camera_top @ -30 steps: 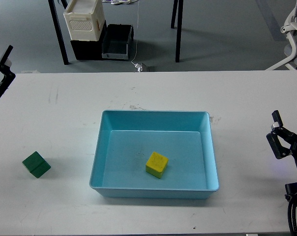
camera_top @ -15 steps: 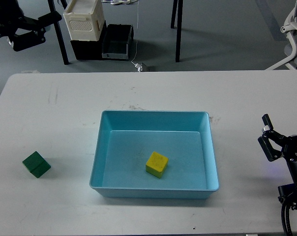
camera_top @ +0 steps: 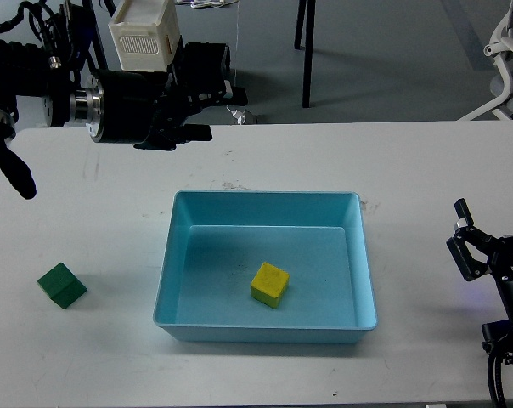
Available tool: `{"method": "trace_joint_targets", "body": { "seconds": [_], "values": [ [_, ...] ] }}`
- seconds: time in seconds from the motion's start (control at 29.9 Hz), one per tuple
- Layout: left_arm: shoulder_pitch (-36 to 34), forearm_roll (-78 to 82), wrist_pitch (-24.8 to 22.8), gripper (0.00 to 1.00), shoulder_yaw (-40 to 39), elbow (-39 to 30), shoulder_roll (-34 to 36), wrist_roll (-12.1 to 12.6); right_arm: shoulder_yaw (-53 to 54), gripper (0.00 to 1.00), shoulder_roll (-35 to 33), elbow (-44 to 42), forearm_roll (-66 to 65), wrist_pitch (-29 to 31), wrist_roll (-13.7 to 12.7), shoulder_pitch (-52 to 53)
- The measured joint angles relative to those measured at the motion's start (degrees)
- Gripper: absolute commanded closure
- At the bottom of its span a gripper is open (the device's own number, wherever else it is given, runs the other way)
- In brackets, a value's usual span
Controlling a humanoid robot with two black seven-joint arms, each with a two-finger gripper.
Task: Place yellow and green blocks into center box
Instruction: 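Raise the left gripper and swing it over the green cube, then lower the left gripper and grasp the dark green cube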
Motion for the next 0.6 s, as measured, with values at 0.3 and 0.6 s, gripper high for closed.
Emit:
{"method": "trace_joint_targets", "body": {
  "seconds": [0.3,0.6],
  "values": [
    [0.5,13.9,0.0,0.0,5.6,-1.7,5.6,-3.1,0.0,0.0,0.0,0.0,0.0,0.0,0.0,-0.1],
    [1.7,24.4,0.0,0.0,11.6,-6.5,13.1,-9.3,-0.3,0.0,0.0,0.0,0.0,0.0,0.0,-0.1]
  ]
}}
